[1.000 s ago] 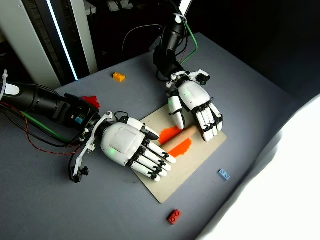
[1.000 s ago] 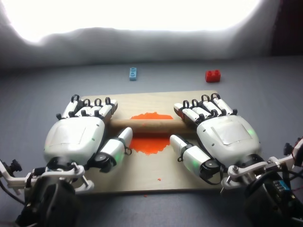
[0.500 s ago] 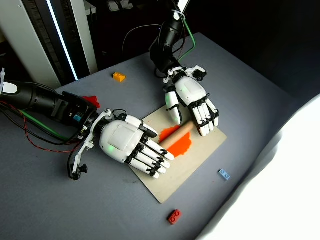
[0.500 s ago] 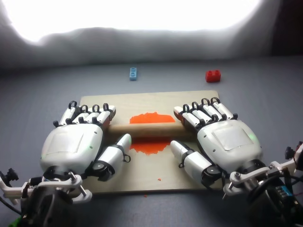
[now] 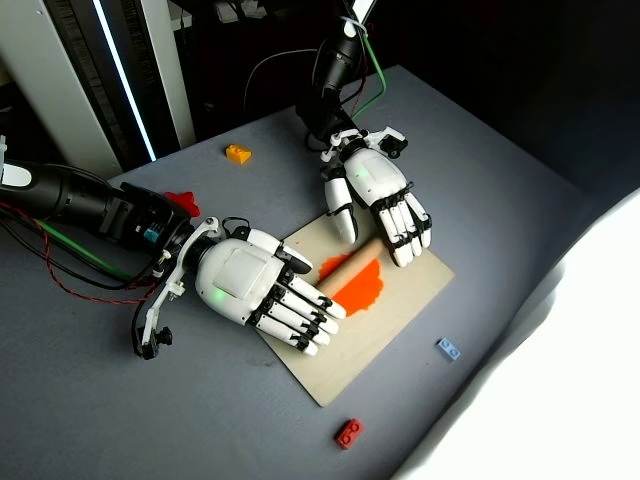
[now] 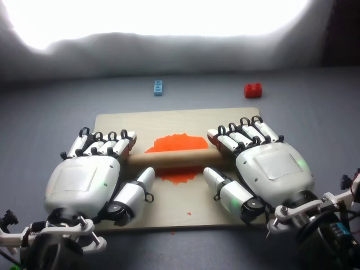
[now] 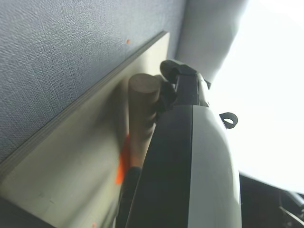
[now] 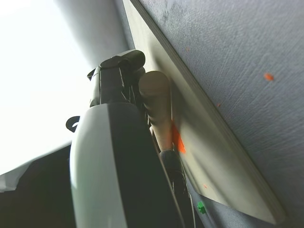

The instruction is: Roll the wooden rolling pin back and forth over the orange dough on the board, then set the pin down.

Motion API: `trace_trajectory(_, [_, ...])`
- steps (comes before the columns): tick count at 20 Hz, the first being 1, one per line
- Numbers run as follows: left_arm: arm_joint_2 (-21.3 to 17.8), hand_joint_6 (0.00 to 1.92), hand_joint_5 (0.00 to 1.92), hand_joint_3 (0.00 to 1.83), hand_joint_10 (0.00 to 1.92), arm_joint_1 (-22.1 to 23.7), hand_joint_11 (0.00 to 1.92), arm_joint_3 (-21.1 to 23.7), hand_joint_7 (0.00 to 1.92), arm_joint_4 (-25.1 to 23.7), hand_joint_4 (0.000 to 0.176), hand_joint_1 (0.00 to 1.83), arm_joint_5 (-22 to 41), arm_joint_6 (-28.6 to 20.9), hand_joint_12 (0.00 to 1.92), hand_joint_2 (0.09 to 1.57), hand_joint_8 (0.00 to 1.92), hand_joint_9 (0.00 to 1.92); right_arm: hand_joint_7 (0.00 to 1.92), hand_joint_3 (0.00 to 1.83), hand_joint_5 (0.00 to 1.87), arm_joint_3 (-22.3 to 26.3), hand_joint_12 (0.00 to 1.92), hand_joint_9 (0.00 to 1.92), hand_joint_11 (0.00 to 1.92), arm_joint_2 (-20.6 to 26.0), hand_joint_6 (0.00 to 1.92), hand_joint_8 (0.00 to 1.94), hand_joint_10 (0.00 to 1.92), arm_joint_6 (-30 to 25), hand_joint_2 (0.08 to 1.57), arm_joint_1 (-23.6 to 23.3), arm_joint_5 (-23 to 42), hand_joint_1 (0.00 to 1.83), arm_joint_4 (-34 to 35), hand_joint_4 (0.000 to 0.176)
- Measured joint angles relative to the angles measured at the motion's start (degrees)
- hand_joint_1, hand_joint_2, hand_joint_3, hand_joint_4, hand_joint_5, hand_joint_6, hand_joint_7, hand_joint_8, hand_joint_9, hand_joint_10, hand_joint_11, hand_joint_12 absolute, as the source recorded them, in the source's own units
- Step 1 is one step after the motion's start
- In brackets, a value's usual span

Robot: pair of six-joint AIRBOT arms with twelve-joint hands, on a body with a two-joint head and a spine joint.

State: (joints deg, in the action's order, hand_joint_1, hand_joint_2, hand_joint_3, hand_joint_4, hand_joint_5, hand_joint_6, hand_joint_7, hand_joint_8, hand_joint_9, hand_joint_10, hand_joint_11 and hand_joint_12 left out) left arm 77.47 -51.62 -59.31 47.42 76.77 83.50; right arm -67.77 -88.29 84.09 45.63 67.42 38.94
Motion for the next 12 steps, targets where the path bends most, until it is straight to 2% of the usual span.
trace_trajectory(7, [-0.9, 0.01, 0.33, 0.0, 0.01, -0.24, 0.0, 1.31, 0.43, 0.11, 0.0, 0.0, 0.2, -0.22, 0.81, 1.45, 0.0, 0.4, 0.4, 0.0, 0.3, 1.6, 1.02, 0.14, 0.0, 0.72, 0.02, 0.01, 0.62, 0.22, 1.45, 0.35, 0.15, 0.0, 0.0, 0.0])
trace_trajectory(12, [-2.05, 0.0, 0.32, 0.0, 0.0, -0.42, 0.0, 2.01, 0.41, 0.11, 0.0, 0.0, 0.0, -0.87, 0.78, 1.45, 0.0, 0.39, 0.39, 0.01, 0.32, 2.45, 1.0, 0.14, 0.0, 0.83, 0.03, 0.0, 0.6, 0.63, 1.46, 0.66, 0.02, 0.0, 0.11, 0.0])
